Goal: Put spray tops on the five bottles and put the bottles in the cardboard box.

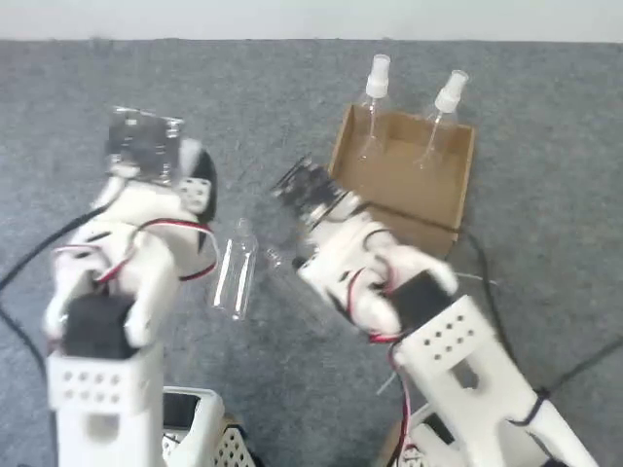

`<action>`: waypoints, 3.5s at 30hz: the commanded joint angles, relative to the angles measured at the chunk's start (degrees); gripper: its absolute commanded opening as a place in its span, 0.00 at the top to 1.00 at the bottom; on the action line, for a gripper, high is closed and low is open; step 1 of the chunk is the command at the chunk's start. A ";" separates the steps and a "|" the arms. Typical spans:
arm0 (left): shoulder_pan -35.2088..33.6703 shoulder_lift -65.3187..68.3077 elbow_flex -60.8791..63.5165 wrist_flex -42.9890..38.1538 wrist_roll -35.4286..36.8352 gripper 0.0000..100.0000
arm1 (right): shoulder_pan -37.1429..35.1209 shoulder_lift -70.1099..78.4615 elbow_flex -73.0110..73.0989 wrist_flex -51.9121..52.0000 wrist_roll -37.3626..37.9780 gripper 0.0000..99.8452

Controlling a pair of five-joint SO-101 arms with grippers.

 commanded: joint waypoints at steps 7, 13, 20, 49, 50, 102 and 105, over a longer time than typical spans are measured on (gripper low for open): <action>1.49 1.23 -15.87 0.62 10.37 0.99 | -5.93 -2.42 6.51 -12.26 -0.70 0.99; 3.96 4.75 -15.87 -5.19 17.76 0.99 | -9.10 -2.33 8.18 -17.71 -0.70 0.99; 4.31 6.86 -13.93 -6.68 21.01 0.99 | -9.27 -2.51 17.93 -35.30 -1.14 0.99; 6.95 7.12 -4.79 -16.62 20.66 0.99 | -9.36 -2.51 19.60 -37.14 -1.05 0.99; 6.95 7.12 -4.53 -16.62 20.66 0.99 | -9.36 -2.51 19.60 -37.14 -1.05 0.99; 6.95 6.59 -1.54 0.18 12.57 0.88 | -6.55 -2.42 28.57 -57.10 -11.25 0.99; 6.15 6.59 -2.42 -0.09 11.43 0.88 | -6.55 -2.42 29.01 -57.10 -11.25 0.99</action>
